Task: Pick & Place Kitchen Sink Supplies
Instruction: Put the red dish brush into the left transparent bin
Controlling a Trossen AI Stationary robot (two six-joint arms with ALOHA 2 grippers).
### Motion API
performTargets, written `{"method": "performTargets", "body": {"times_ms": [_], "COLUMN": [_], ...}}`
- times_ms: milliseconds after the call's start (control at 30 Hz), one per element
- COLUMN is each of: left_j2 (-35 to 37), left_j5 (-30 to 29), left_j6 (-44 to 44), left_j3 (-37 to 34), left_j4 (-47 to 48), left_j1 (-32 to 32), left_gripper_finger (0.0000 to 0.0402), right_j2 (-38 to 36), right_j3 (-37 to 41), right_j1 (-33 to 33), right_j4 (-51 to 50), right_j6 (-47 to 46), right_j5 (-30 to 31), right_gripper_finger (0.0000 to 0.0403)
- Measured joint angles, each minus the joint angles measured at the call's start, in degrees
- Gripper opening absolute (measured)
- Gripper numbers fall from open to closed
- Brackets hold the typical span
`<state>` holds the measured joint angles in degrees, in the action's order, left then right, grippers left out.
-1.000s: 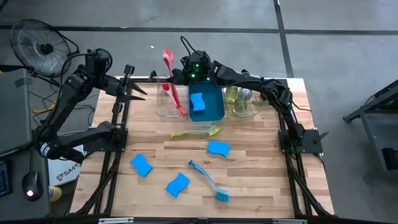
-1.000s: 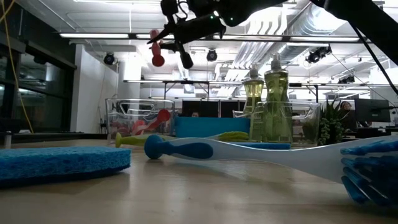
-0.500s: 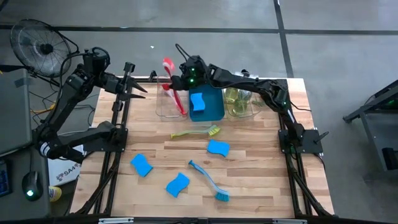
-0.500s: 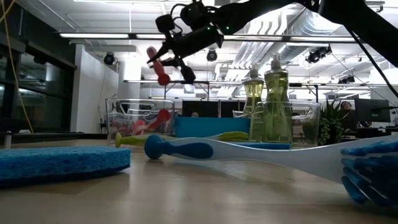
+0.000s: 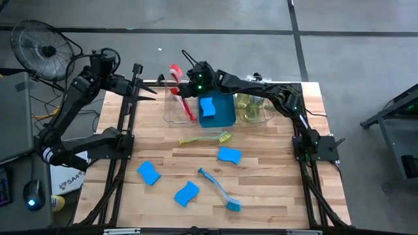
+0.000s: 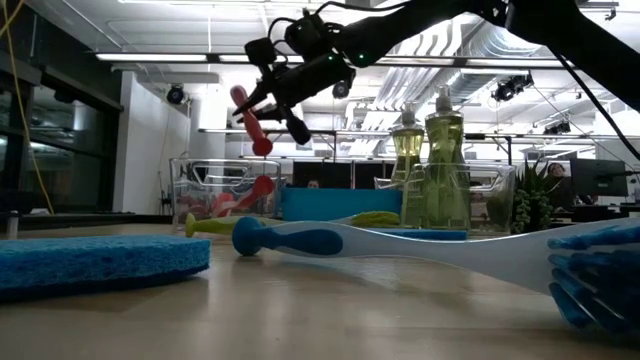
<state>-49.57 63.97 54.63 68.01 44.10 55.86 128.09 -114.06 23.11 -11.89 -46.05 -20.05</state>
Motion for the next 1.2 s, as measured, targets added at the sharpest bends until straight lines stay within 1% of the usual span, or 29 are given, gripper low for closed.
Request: {"method": "performTargets", "body": {"times_ms": [267,367,433,633,700,800,900,967,1033,1200], "left_j2": [-4.0,-4.8,-4.9,-4.9,-5.3,-6.6,-7.9,-8.4,-8.9,-10.7], "left_j5": [0.3,0.3,-0.9,-5.5,-6.0,-6.2,-7.6,-7.5,-7.5,-8.3], "left_j6": [-2.4,-2.4,-2.4,-2.5,-2.5,-5.6,-9.9,-10.9,-12.6,-16.2], "left_j3": [0.0,0.0,0.0,0.0,0.0,0.0,0.0,0.0,0.0,0.0], "left_j4": [-0.7,-0.7,-0.8,-2.6,-3.0,-5.5,-8.4,-10.1,-11.4,-12.9], "left_j1": [0.0,0.0,0.0,0.0,0.0,-0.5,-0.9,-0.8,-0.8,-1.6], "left_gripper_finger": [0.0092,0.0092,0.0092,0.0092,0.0092,0.0092,0.0096,0.0108,0.0128,0.0201], "right_j2": [-0.1,-1.3,-2.7,-6.5,-7.7,-9.2,-10.4,-11.1,-11.6,-12.3], "right_j3": [0.0,0.0,0.0,0.0,0.0,0.0,0.0,0.0,0.0,0.0], "right_j1": [-0.3,-0.3,-0.3,-0.3,-0.6,-1.0,-1.5,-1.9,-2.3,-3.2], "right_j4": [2.6,2.7,2.7,2.0,2.2,2.3,1.8,1.7,2.2,1.8], "right_j6": [3.5,5.6,7.4,11.1,12.1,14.2,15.9,16.7,17.5,19.1], "right_j5": [0.2,1.7,3.3,4.9,5.7,5.8,6.0,6.8,6.9,7.6], "right_gripper_finger": [0.0037,0.0037,0.0037,0.0037,0.0037,0.0037,0.0037,0.0037,0.0037,0.0037]}}
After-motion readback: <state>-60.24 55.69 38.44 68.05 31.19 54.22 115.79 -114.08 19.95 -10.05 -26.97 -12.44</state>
